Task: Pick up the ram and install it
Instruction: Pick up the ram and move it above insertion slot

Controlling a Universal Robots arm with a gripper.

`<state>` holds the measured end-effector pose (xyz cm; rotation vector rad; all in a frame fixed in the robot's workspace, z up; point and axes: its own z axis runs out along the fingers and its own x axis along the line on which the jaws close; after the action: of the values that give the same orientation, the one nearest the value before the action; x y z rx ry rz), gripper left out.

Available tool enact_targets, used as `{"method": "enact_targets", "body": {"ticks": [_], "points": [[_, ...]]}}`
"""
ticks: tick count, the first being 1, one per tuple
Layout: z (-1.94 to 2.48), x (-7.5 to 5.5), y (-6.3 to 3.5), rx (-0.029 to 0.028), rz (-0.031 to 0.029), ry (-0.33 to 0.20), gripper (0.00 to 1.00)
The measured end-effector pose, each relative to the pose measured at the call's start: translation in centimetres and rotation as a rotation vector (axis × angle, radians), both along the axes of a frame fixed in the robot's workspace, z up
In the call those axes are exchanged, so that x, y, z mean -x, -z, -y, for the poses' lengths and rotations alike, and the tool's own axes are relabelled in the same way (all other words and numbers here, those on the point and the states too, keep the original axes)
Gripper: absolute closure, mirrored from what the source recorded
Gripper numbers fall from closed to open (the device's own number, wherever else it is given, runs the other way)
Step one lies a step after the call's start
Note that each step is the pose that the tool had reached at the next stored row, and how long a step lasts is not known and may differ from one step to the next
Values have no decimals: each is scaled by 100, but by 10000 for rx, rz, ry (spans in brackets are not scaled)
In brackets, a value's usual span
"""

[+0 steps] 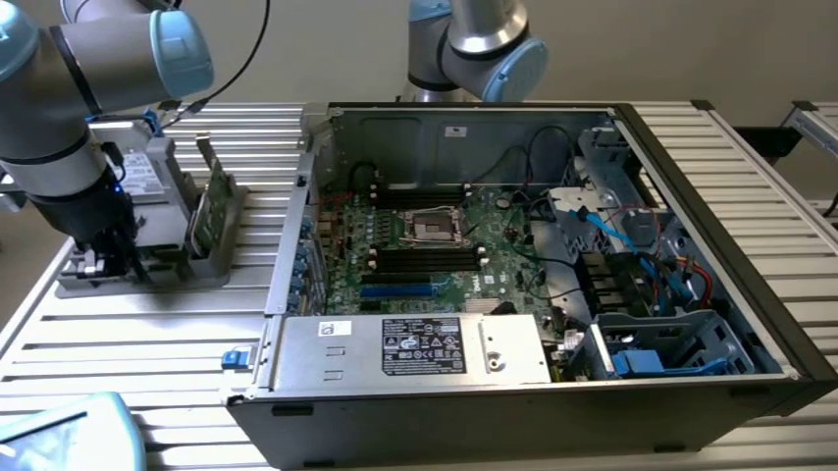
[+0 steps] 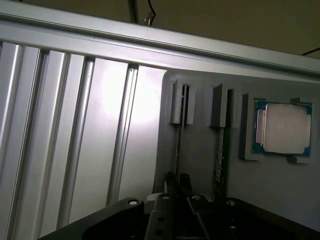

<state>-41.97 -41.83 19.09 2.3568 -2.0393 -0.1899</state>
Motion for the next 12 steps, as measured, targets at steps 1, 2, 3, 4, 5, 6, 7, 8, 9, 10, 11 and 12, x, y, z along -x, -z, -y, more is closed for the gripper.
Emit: {"method": "enact_targets", "body": {"ticks": [1,2,3,4,5,6,7,8,9,10,11,12], "points": [[0,0,0,1,-2,0,86],[2,-1,1,1,-5,0,86],[3,-1,1,1,-6,-1,86],[3,-1,1,1,-7,0,86],[3,-1,1,1,-7,0,86],[3,-2,1,1,-7,0,86],[3,-2,1,1,-7,-1,86],[3,-2,1,1,-7,0,86],[3,-2,1,1,-6,0,86],[3,-2,1,1,-6,0,86],[3,-2,1,1,-6,0,86],[3,-2,1,0,-6,-1,86]]}}
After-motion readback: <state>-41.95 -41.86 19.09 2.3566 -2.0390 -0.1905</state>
